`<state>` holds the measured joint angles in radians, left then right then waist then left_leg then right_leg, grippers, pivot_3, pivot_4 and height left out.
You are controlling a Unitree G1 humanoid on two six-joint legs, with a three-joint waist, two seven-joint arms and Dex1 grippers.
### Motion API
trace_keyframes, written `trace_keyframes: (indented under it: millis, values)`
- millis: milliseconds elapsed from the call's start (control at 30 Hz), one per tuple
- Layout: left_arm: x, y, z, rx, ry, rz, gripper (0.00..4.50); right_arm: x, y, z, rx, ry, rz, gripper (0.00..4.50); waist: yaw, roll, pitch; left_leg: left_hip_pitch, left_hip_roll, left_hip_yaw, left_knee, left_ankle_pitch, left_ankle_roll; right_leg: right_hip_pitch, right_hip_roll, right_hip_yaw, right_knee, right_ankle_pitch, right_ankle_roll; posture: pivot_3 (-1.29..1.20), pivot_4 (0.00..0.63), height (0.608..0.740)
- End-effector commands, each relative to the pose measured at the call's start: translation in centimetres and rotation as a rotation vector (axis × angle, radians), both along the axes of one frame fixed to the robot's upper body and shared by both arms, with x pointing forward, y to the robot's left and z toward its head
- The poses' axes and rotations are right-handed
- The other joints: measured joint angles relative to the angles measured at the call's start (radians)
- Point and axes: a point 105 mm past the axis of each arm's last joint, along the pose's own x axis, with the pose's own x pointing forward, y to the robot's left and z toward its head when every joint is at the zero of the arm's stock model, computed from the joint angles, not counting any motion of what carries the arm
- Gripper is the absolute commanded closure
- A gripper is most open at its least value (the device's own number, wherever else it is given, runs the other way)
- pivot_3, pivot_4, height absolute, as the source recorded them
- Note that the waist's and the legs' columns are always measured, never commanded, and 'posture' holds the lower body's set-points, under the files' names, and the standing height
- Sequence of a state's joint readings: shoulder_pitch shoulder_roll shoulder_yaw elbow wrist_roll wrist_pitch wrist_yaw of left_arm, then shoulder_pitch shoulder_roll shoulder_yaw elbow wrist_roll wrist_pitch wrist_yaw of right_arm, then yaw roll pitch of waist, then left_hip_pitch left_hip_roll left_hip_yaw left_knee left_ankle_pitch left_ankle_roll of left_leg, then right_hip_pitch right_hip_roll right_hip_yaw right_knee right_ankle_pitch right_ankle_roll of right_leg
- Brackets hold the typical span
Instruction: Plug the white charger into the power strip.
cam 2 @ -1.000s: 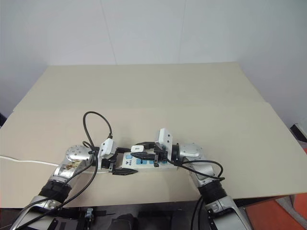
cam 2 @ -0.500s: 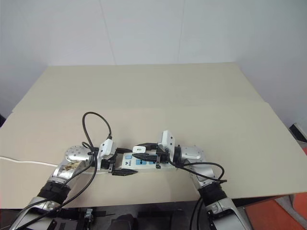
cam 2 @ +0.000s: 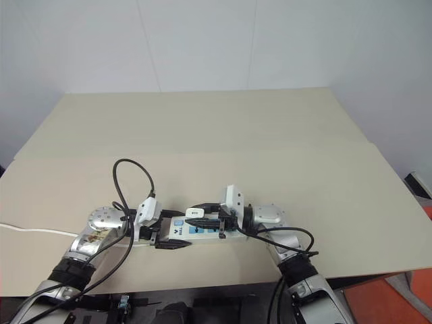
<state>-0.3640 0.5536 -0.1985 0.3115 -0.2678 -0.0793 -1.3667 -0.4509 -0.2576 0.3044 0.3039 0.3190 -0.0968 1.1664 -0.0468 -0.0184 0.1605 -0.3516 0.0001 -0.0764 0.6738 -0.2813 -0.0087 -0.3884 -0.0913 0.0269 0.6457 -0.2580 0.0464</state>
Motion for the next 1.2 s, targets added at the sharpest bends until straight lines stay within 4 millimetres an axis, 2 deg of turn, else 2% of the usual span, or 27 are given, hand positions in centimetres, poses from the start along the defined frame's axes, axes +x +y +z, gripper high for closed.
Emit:
trace_keyframes:
  millis: [33, 367, 700, 900, 1033, 1100, 1167, 1200]
  values:
    - [-0.1, 1.6, -0.6, 0.065, 0.025, 0.026, 1.18, -0.3, -1.7, -5.2, -0.174, 0.157, -0.05, 3.39, 0.0, 0.0, 0.0, 0.0, 0.0, 0.0, 0.0, 0.0, 0.0, 0.0, 0.0, 0.0, 0.0, 0.0, 0.0, 0.0, 0.15, 0.74]
    - [-0.3, 1.6, -0.8, 0.062, 0.028, 0.028, 1.18, -1.1, -0.9, -4.6, -0.202, 0.233, 0.065, 3.39, -0.001, 0.0, 0.0, 0.001, 0.001, 0.0, -0.001, 0.0, 0.0, 0.0, 0.001, 0.001, 0.0, 0.0, 0.0, 0.0, 0.15, 0.74]
    - [-0.4, 1.6, -0.9, 0.061, 0.028, 0.026, 1.18, -0.9, -0.7, -4.0, -0.192, 0.209, 0.053, 0.1, 0.0, 0.0, -0.001, 0.002, 0.001, 0.001, -0.004, 0.0, 0.0, 0.0, 0.001, 0.001, -0.001, 0.0, 0.0, 0.0, 0.15, 0.74]
    - [-0.3, 1.3, -0.8, 0.054, 0.027, 0.023, 1.18, -0.6, -1.5, -3.6, -0.225, 0.171, 0.068, 0.04, 0.0, 0.0, -0.001, 0.002, 0.001, 0.001, -0.004, 0.0, 0.0, 0.0, 0.001, 0.002, -0.001, 0.0, 0.0, 0.0, 0.15, 0.74]
    - [0.0, 1.0, -0.3, 0.054, 0.019, 0.022, 1.18, 0.0, -3.1, -2.2, -0.235, 0.157, 0.068, 0.04, 0.001, 0.0, -0.001, 0.002, 0.001, 0.001, -0.004, 0.0, 0.0, 0.0, 0.001, 0.002, -0.001, 0.0, 0.0, 0.0, 0.15, 0.74]
    - [0.4, 1.0, 0.5, 0.046, 0.019, 0.024, 0.47, 0.2, -4.1, -1.2, -0.234, 0.13, 0.054, 0.0, 0.003, -0.001, -0.001, 0.001, 0.001, 0.001, -0.004, 0.0, 0.0, 0.0, 0.001, 0.001, -0.002, 0.0, 0.0, 0.0, 0.15, 0.74]
    - [0.5, 0.9, 1.2, 0.033, 0.023, 0.012, 0.05, 0.4, -5.1, -0.2, -0.238, 0.105, 0.038, 0.0, 0.005, 0.0, 0.0, 0.0, 0.0, 0.001, -0.004, 0.0, 0.0, -0.001, 0.0, 0.001, -0.002, 0.0, 0.0, 0.0, 0.15, 0.74]
    - [0.5, 0.9, 1.4, 0.031, 0.023, 0.001, 0.01, 0.4, -5.5, 0.2, -0.24, 0.094, 0.032, 0.0, 0.01, -0.001, 0.0, 0.0, 0.0, 0.001, -0.004, 0.0, 0.0, -0.001, 0.0, 0.001, -0.002, 0.0, 0.0, 0.0, 0.15, 0.74]
